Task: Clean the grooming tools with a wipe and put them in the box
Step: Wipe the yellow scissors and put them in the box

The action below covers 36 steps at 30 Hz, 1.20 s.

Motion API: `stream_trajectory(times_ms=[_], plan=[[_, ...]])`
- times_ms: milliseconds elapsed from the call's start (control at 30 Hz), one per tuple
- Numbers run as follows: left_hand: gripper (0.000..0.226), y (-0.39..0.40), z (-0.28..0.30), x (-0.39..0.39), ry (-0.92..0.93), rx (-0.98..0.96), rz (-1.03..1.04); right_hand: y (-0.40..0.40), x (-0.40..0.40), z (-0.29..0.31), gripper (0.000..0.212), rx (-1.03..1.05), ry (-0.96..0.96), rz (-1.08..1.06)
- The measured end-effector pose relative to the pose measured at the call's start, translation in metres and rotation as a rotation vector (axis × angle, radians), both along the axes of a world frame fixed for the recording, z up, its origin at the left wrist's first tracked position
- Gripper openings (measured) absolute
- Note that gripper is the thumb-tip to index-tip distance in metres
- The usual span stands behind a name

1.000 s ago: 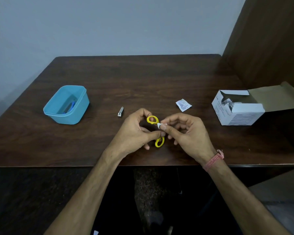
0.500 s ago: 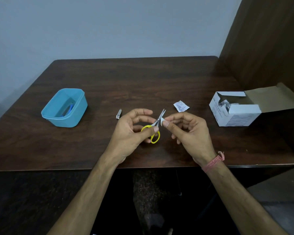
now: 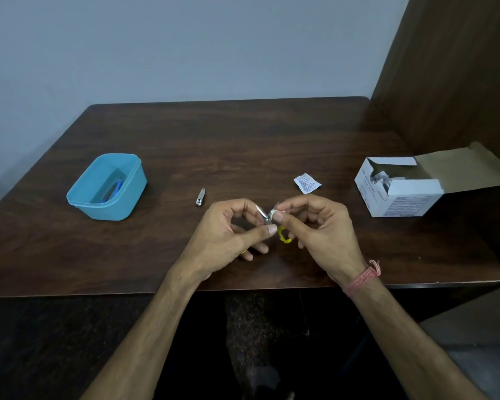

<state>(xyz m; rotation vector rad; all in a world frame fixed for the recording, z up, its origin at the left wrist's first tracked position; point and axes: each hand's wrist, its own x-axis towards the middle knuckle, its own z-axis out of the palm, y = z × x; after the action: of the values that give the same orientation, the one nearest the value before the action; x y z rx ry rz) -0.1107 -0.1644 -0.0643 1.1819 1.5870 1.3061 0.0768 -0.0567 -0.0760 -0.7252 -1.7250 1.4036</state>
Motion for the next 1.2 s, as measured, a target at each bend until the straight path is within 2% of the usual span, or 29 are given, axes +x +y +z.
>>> stream_trajectory(times_ms=[267, 600, 767, 900, 1200], plan=[[0.011, 0.0013, -0.0055, -0.0019, 0.044, 0.083, 0.025, 0.0002, 0.0001, -0.0002, 0.007, -0.013, 0.017, 0.019], [0.024, 0.0008, -0.0072, -0.0009, 0.204, 0.063, 0.004, -0.0015, -0.003, 0.0014, 0.014, -0.034, 0.034, -0.013], [0.015, 0.0014, -0.0053, -0.0009, 0.159, 0.073, -0.049, -0.0035, -0.0029, 0.0012, 0.015, 0.016, 0.018, -0.102], [0.014, 0.0001, -0.0045, 0.0012, 0.133, 0.086, -0.063, -0.005, -0.0038, 0.0018, 0.014, 0.047, 0.011, -0.041], [0.011, 0.0012, -0.0062, 0.002, 0.137, 0.059, -0.05, -0.0041, -0.0048, 0.0004, 0.017, 0.046, -0.02, -0.1]])
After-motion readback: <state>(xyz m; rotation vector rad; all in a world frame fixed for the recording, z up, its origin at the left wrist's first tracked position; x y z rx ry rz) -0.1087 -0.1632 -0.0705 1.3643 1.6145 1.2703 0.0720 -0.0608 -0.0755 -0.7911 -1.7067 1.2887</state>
